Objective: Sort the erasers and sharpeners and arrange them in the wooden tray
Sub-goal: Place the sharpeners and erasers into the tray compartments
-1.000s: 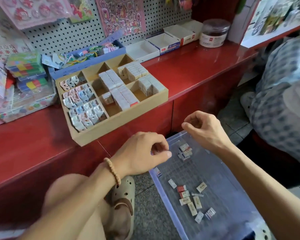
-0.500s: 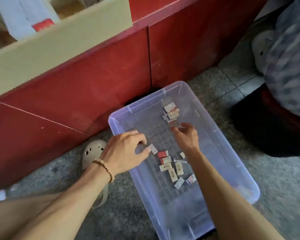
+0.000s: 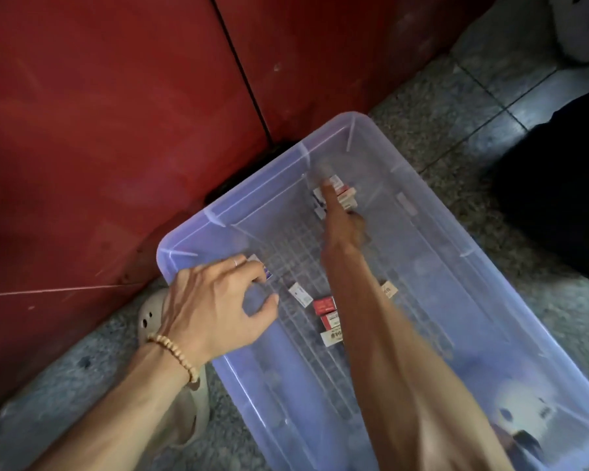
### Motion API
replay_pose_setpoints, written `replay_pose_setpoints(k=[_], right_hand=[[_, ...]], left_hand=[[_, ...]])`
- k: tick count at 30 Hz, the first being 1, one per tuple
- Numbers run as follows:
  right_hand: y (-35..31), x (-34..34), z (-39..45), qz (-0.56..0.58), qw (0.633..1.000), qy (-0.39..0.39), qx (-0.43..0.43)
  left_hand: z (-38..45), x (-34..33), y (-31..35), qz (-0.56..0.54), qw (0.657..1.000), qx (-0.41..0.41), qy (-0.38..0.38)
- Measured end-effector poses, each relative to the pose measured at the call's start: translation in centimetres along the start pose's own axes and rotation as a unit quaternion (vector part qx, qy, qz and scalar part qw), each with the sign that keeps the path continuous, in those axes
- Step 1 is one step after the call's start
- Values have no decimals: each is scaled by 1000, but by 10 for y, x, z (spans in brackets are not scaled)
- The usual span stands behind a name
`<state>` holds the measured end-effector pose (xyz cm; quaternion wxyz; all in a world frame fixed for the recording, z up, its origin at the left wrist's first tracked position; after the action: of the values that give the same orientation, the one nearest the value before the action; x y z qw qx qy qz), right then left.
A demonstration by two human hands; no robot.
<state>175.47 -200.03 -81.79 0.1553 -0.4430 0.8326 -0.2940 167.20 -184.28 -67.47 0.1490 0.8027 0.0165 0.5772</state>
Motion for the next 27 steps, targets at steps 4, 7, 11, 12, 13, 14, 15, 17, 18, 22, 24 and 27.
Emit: replay_pose_setpoints(k=[4, 7, 11, 12, 13, 14, 15, 17, 18, 22, 24, 27], right_hand=[[4, -11, -5, 67, 998, 9, 0], [5, -13, -2, 78, 997, 5, -14], [5, -14, 3, 68, 998, -8, -12], [5, -16, 2, 64, 998, -5, -21], [5, -17, 1, 65, 997, -2, -27], [5, -18, -1, 73, 997, 0, -32], [6, -18, -2, 86, 996, 0, -35], [10, -18, -2, 120, 992, -10, -48], [11, -17, -4, 143, 988, -16, -59], [9, -16, -6, 179, 980, -32, -81], [7, -15, -6, 176, 980, -39, -87], [6, -15, -4, 199, 974, -47, -93]], left_hand=[[0, 1, 2, -9, 1000, -7, 20], [0, 2, 2, -1, 1000, -25, 19], [1, 3, 4, -2, 999, -43, 21], [1, 3, 4, -1, 999, -44, 20], [1, 3, 4, -1, 999, -43, 18], [1, 3, 4, -2, 999, -41, 16], [1, 3, 4, -2, 999, -39, 15], [1, 3, 4, -2, 999, -33, 15], [1, 3, 4, -3, 999, -33, 17], [2, 4, 4, -11, 999, -40, 31], [2, 4, 4, -12, 998, -44, 34], [2, 5, 4, -15, 998, -44, 39]])
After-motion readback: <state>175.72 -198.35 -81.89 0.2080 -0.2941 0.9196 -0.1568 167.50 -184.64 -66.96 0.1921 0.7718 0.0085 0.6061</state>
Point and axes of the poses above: each hand's wrist, its own z-axis towards the middle knuckle, its own x-axis out of the back of the hand, y = z × x, the point moved 4 cm from there along z, towards the middle knuckle, and after that the axes turned 5 degrees about -y, right-handed, at the moved point
